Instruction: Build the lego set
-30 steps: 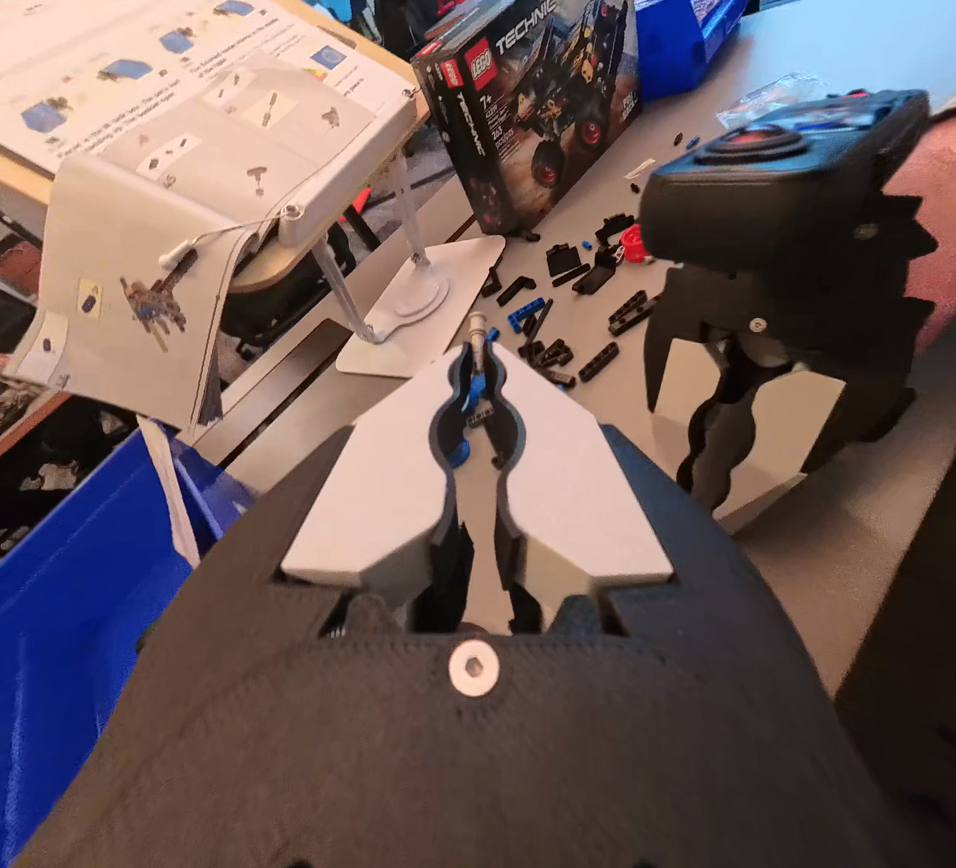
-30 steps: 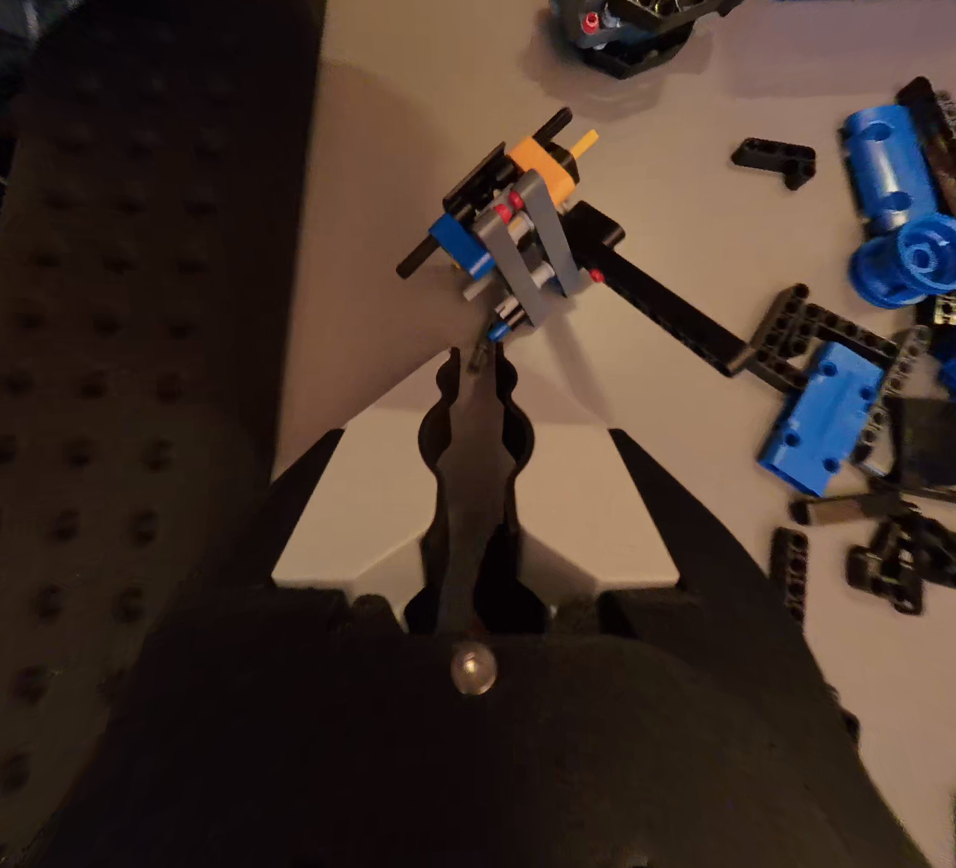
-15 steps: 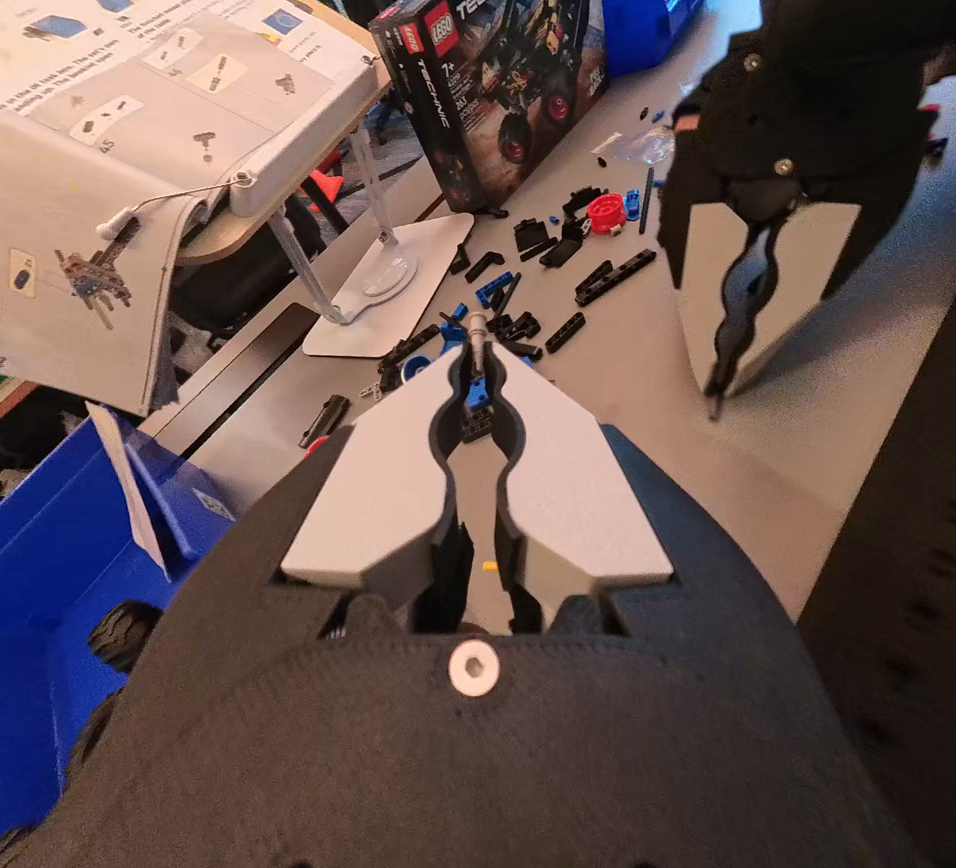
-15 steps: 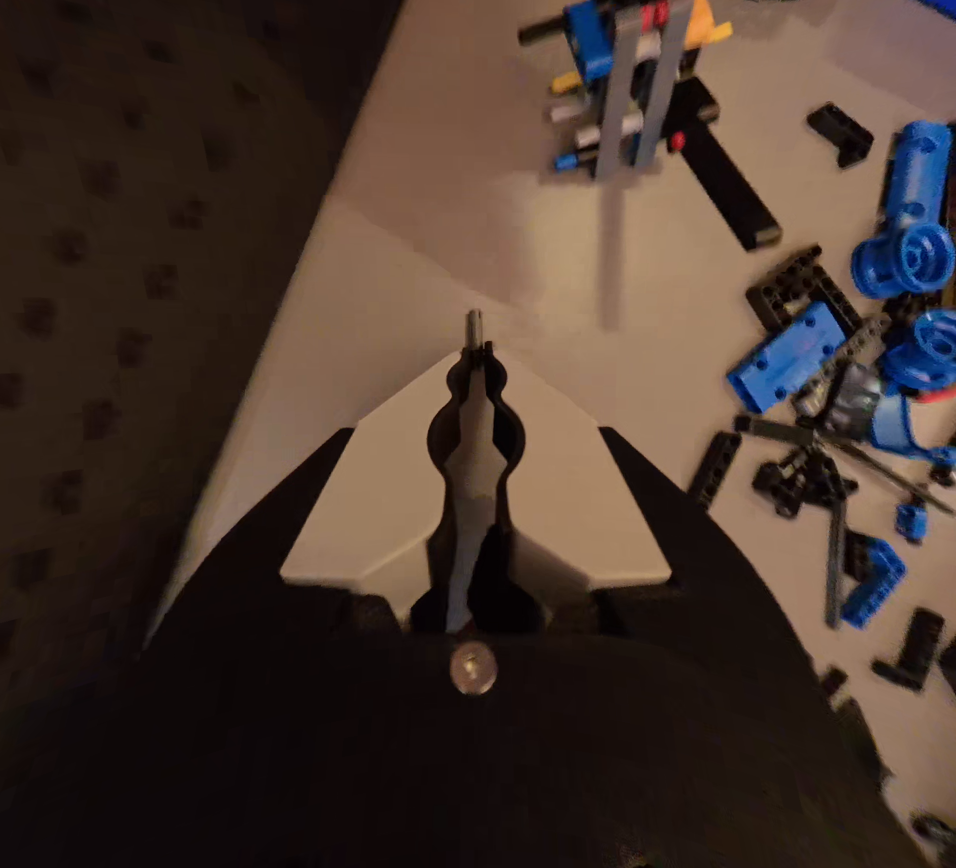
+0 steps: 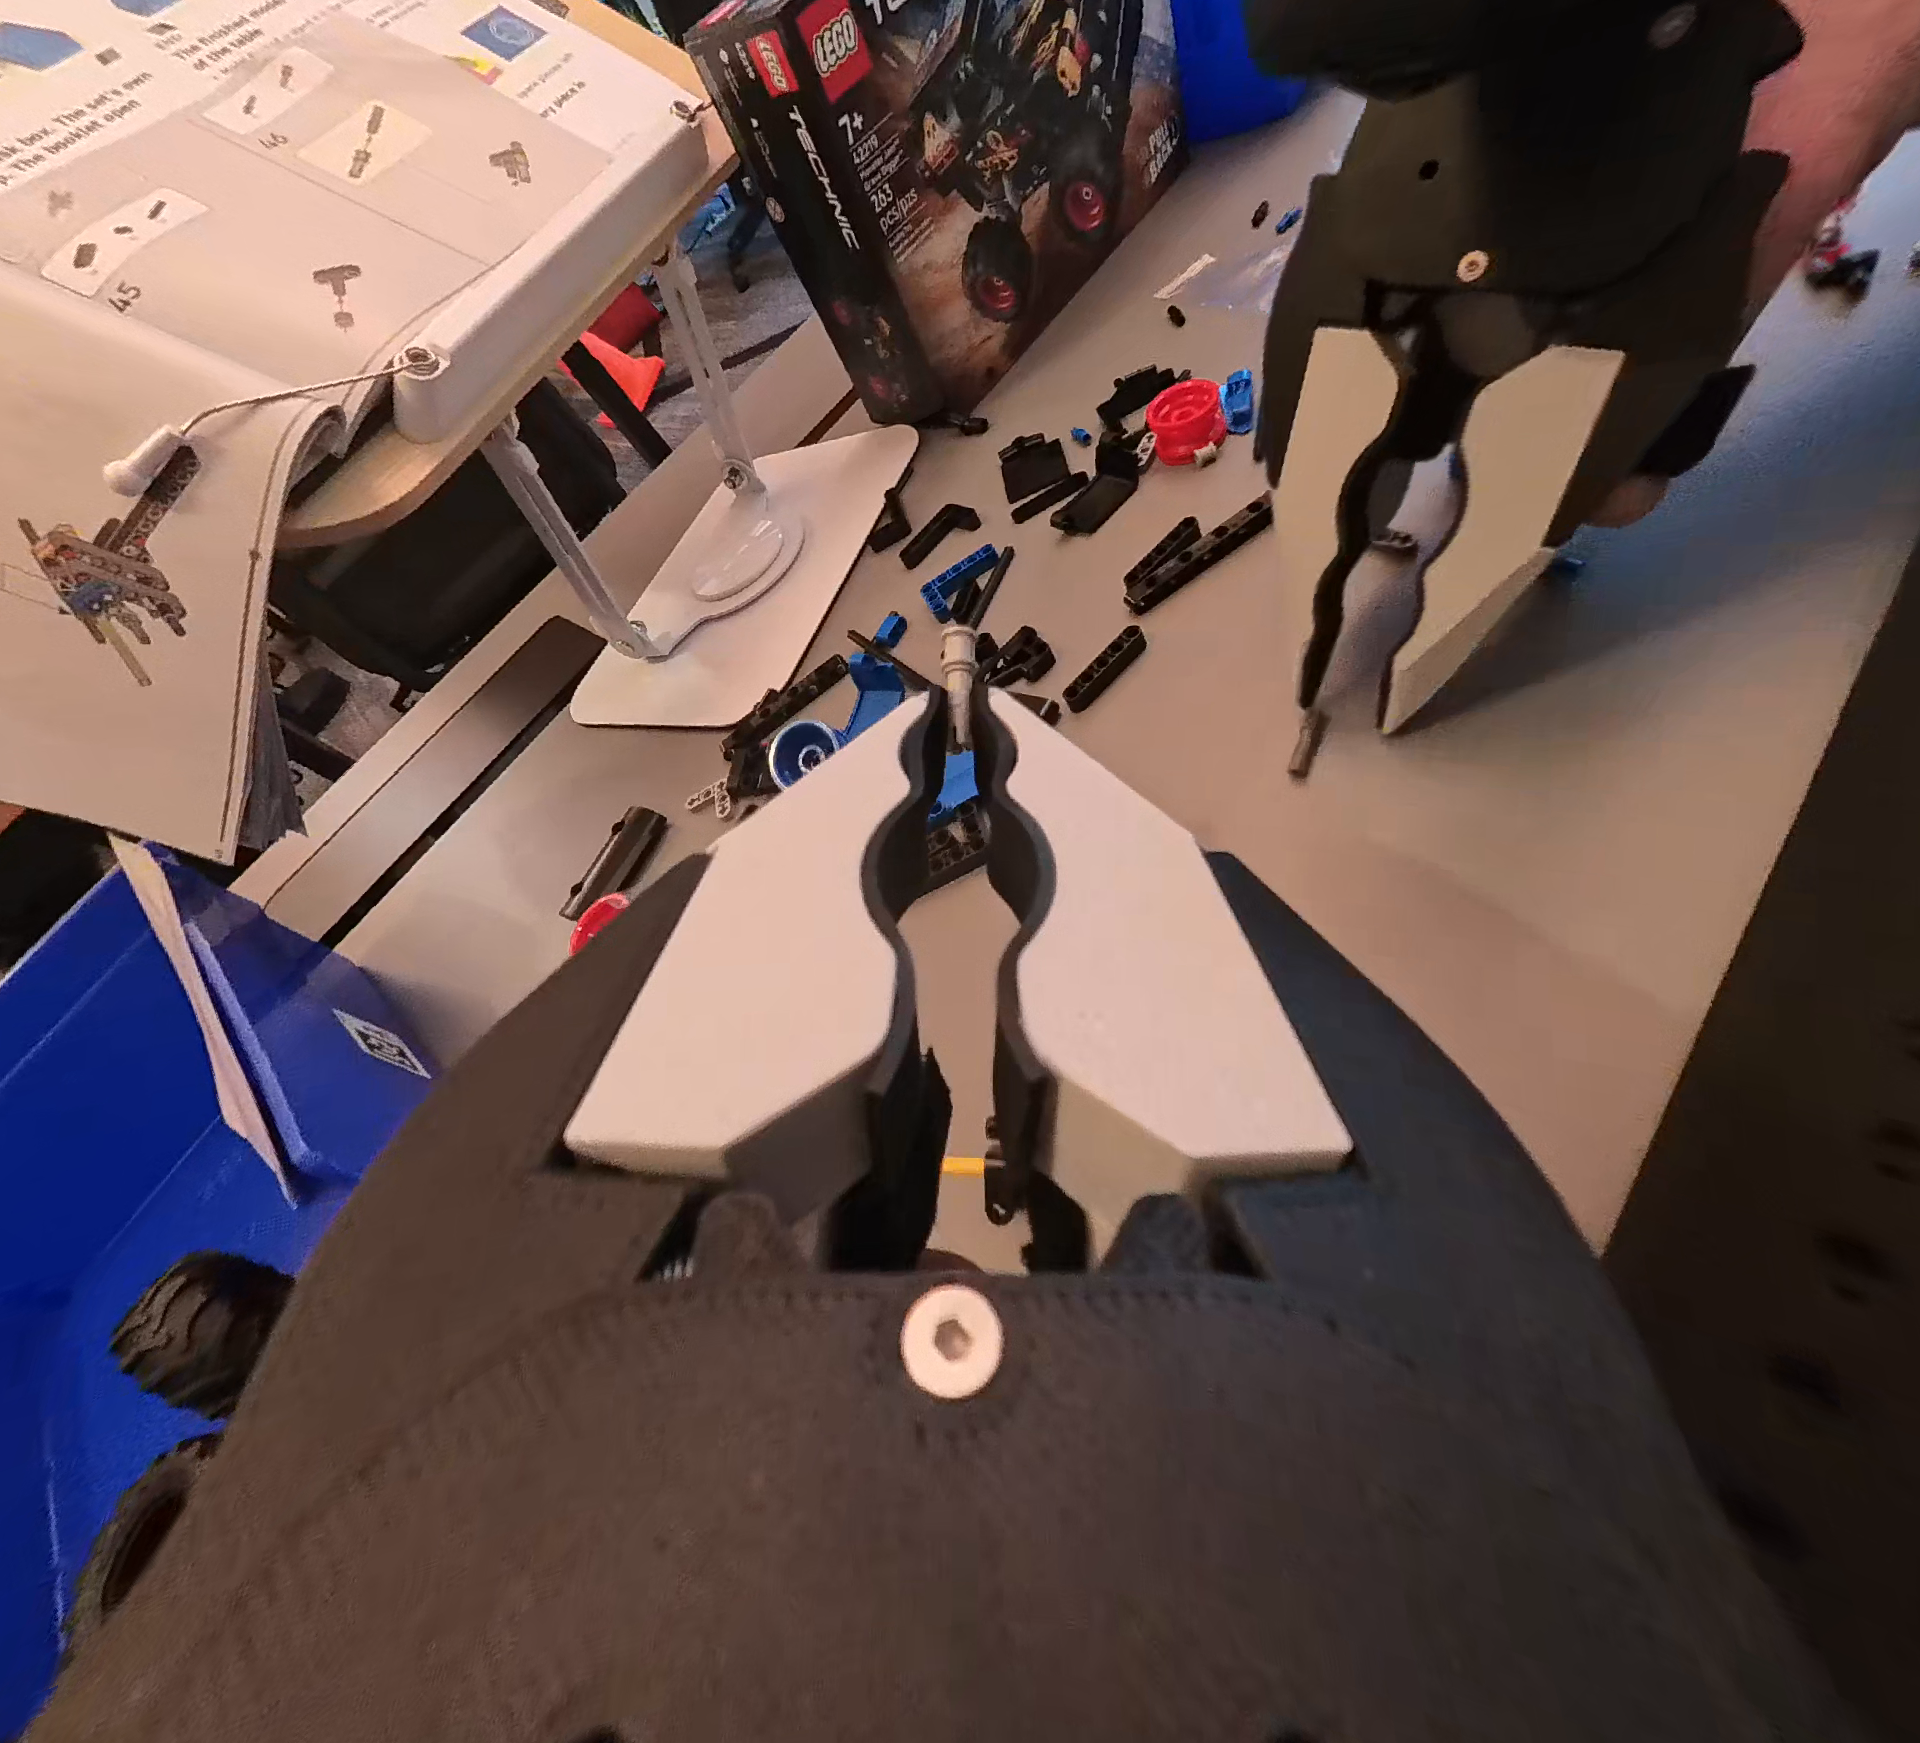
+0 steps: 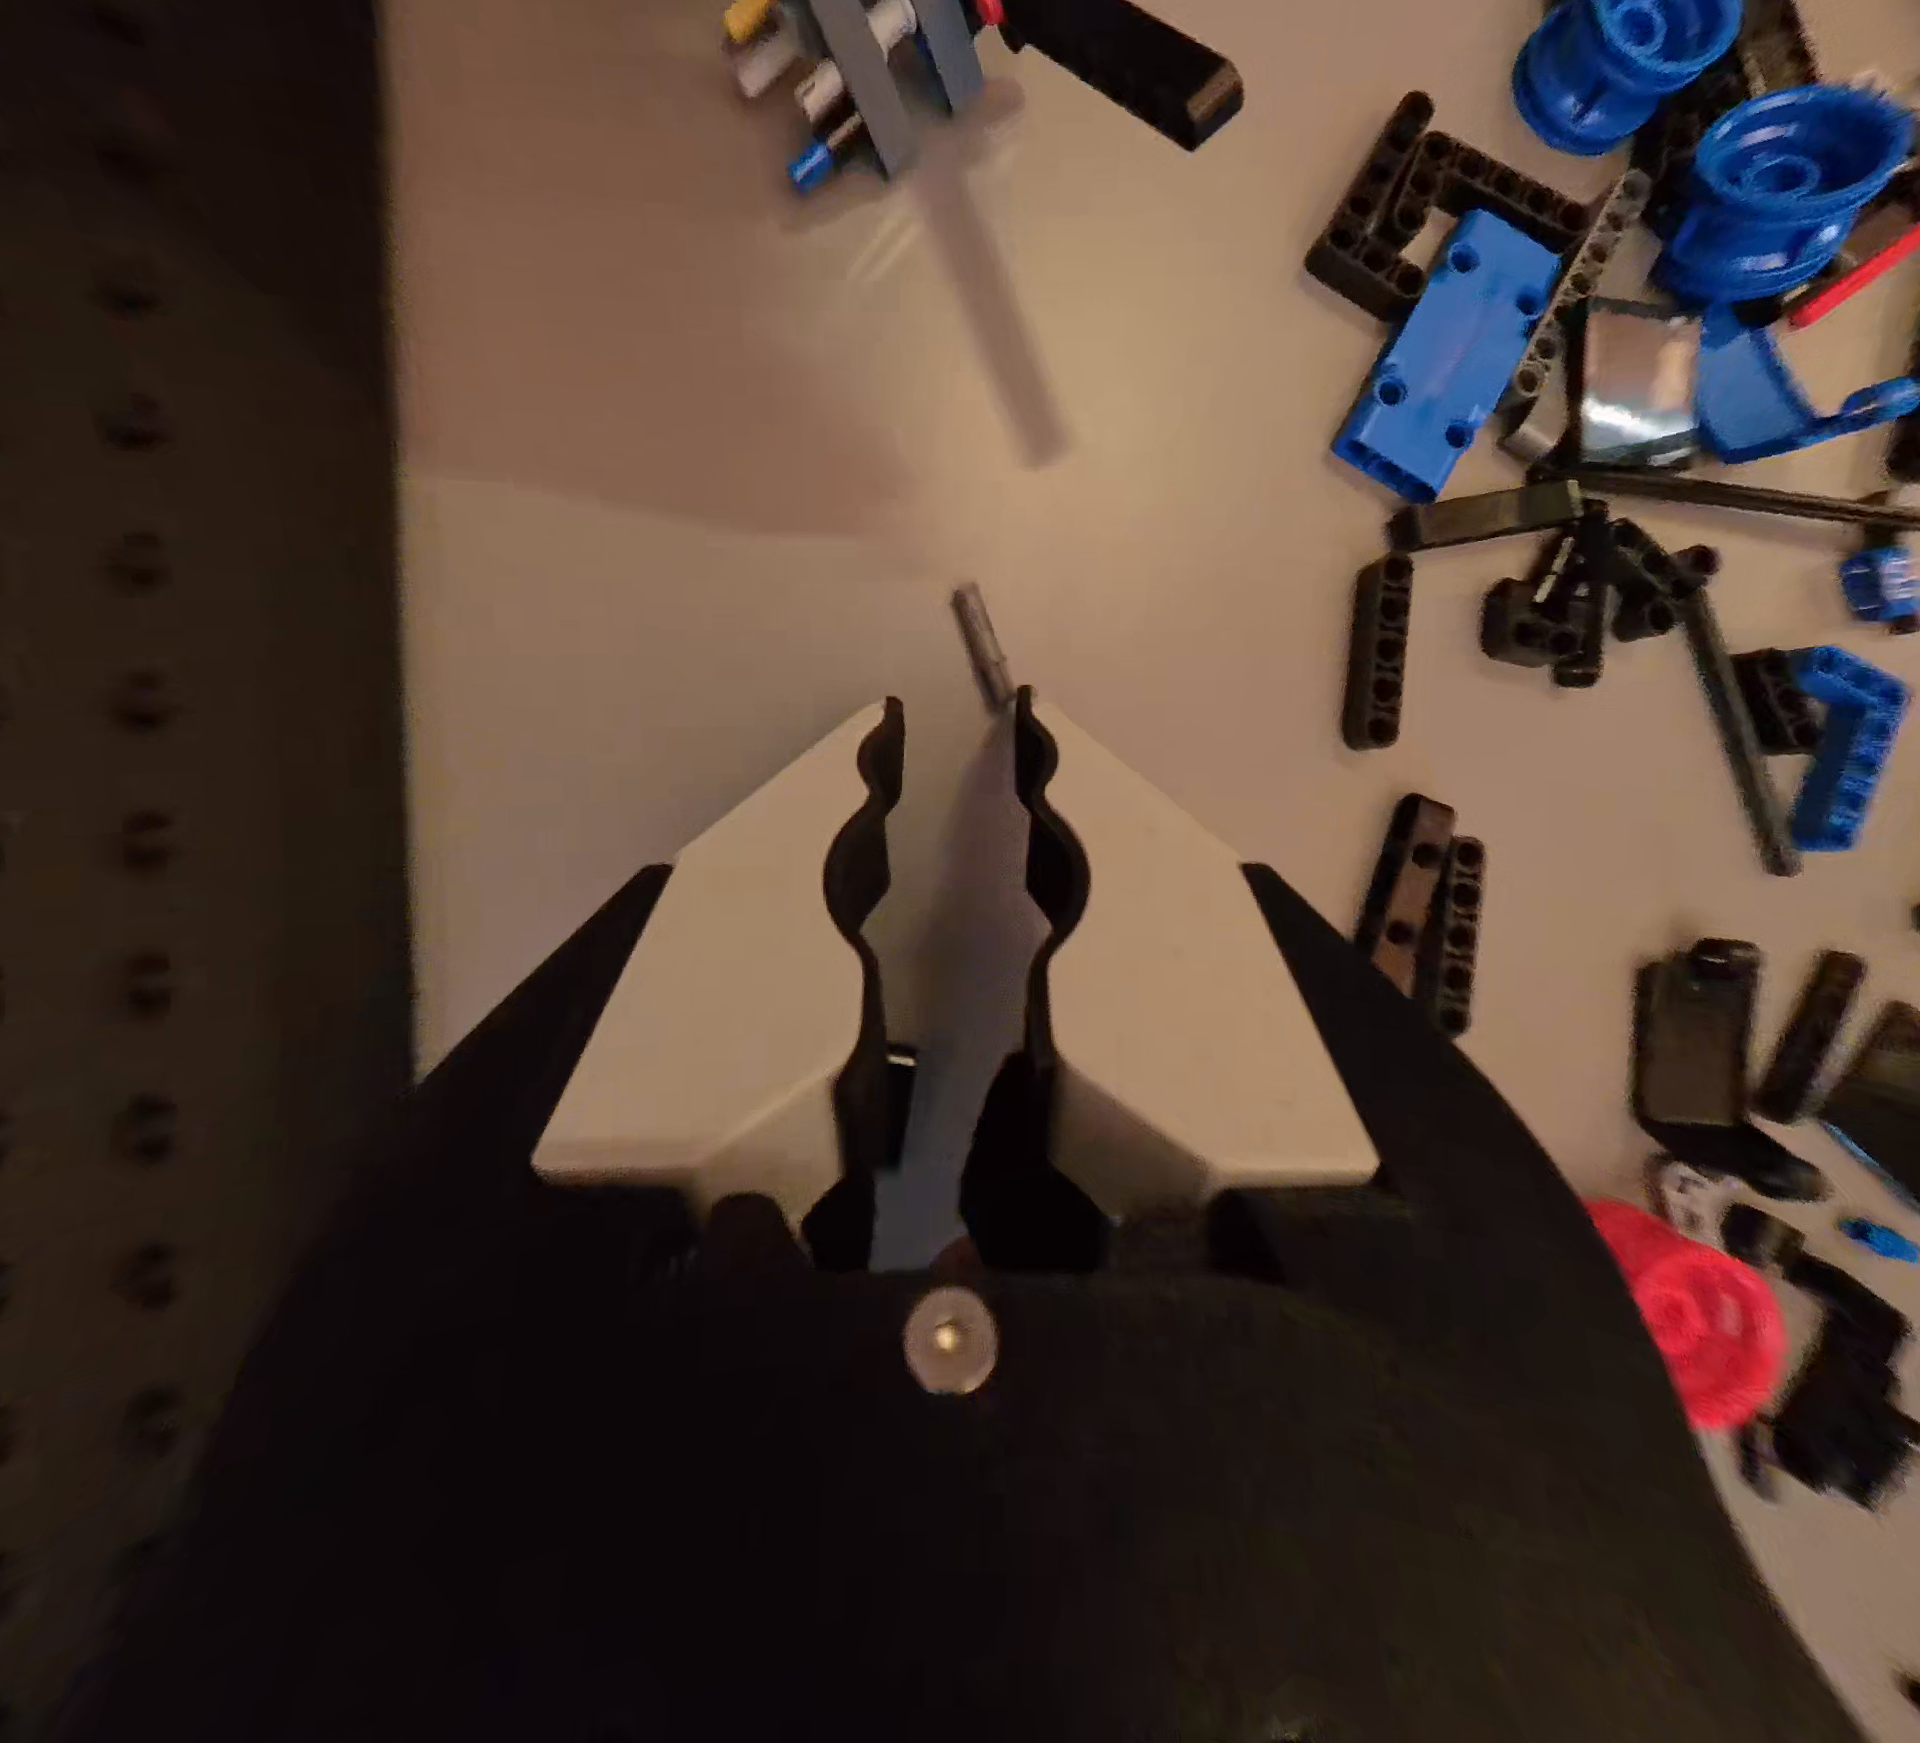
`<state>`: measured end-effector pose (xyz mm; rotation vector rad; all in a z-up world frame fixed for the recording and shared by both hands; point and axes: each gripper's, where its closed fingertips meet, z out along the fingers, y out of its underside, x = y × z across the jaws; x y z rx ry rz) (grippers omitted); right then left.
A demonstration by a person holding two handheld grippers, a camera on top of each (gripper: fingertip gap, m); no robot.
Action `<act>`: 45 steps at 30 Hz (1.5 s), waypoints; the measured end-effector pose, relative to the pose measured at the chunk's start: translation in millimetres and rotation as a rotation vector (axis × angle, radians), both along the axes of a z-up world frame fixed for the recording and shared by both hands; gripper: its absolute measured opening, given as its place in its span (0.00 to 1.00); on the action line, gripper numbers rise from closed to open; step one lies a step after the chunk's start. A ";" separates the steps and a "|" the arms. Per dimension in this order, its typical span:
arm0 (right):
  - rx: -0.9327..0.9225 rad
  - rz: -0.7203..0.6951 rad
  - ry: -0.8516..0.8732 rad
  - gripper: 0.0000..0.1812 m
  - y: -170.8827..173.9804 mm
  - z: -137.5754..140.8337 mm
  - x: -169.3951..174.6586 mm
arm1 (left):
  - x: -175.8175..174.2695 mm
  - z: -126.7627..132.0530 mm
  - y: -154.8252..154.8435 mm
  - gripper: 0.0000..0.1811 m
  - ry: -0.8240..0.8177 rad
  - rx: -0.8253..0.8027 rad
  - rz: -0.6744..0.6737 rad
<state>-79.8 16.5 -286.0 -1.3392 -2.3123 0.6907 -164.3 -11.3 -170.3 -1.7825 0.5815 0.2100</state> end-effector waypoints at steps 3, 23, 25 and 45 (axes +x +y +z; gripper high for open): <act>-0.021 0.008 -0.003 0.10 -3.6 -0.2 -6.7 | -1.2 0.5 -1.5 0.01 -0.013 0.009 0.003; 0.134 0.593 0.079 0.10 -50.0 1.6 -35.1 | -7.4 -1.2 -2.1 0.01 -0.029 0.014 0.017; 0.079 0.614 0.027 0.05 -51.3 -0.2 -36.0 | -9.1 -1.7 -2.5 0.01 -0.030 0.013 0.023; -0.046 0.382 0.111 0.00 -36.2 4.1 -28.6 | 7.8 -15.2 -4.4 0.01 0.030 -0.052 -0.027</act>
